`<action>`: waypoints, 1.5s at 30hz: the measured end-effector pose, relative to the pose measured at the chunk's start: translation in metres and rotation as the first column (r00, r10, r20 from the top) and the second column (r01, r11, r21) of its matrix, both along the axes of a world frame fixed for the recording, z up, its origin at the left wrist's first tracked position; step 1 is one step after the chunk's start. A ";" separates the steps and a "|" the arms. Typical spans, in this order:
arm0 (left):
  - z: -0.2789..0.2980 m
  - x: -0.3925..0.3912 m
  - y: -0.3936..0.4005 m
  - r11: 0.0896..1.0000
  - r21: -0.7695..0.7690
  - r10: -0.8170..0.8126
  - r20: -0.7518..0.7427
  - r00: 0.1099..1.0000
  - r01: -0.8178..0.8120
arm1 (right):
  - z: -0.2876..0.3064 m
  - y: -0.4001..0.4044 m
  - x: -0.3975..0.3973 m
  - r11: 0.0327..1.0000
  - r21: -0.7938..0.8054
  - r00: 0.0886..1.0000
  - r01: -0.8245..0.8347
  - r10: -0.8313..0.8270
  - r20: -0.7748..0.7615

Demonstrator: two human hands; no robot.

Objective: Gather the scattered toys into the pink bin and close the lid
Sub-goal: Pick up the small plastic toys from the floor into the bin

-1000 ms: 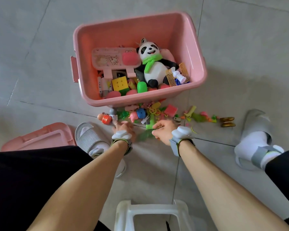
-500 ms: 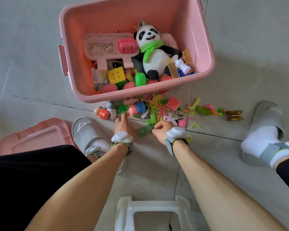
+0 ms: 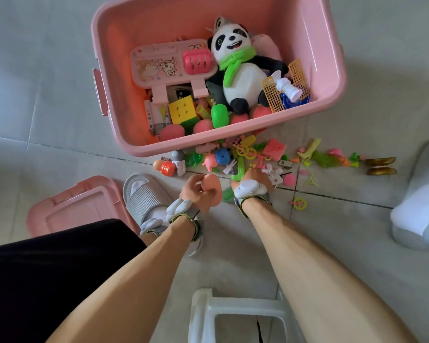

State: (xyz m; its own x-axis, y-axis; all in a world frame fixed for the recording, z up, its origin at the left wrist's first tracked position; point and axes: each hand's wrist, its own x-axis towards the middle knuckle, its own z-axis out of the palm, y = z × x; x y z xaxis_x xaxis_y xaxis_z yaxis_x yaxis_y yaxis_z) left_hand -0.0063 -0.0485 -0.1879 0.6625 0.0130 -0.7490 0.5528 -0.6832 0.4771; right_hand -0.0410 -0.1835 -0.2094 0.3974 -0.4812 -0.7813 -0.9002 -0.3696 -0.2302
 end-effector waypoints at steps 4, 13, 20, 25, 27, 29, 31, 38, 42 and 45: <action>0.002 -0.007 -0.002 1.000 0.001 -0.014 -0.014 1.000 0.014 | -0.001 -0.005 -0.002 0.998 0.023 0.999 0.051 -0.051 -0.017; 0.014 -0.003 -0.004 0.997 -0.066 -0.032 -0.048 0.998 0.029 | 0.024 -0.014 -0.025 0.988 0.154 0.992 0.015 -0.033 0.118; 0.052 -0.002 0.003 0.950 -0.027 -0.306 0.100 0.947 0.310 | 0.094 -0.030 -0.058 0.981 0.192 0.949 0.042 -0.099 0.298; 0.097 0.000 0.006 0.868 0.018 -0.486 0.242 0.840 0.497 | 0.140 -0.040 -0.066 0.991 0.133 0.912 0.019 -0.072 0.405; 0.117 0.002 0.007 0.868 -0.057 -0.458 0.293 0.839 0.494 | 0.161 -0.039 -0.066 0.996 0.084 0.882 0.010 -0.048 0.469; 0.136 0.005 0.009 0.873 -0.145 -0.410 0.301 0.861 0.466 | 0.181 -0.037 -0.064 1.000 0.014 0.848 0.024 -0.027 0.530; 0.153 0.010 0.011 0.883 -0.174 -0.371 0.311 0.875 0.437 | 0.199 -0.034 -0.062 0.999 -0.041 0.814 0.031 -0.002 0.582; 0.194 0.023 0.025 0.915 -0.261 -0.233 0.285 0.930 0.309 | 0.237 -0.012 -0.053 0.997 -0.034 0.761 0.072 -0.032 0.648; 0.213 0.033 0.039 0.921 -0.310 -0.152 0.267 0.952 0.234 | 0.247 -0.003 -0.036 0.981 0.035 0.773 0.190 -0.172 0.611; 0.219 0.039 0.046 0.920 -0.357 -0.079 0.236 0.968 0.162 | 0.244 -0.004 -0.023 0.935 0.160 0.748 0.316 -0.350 0.565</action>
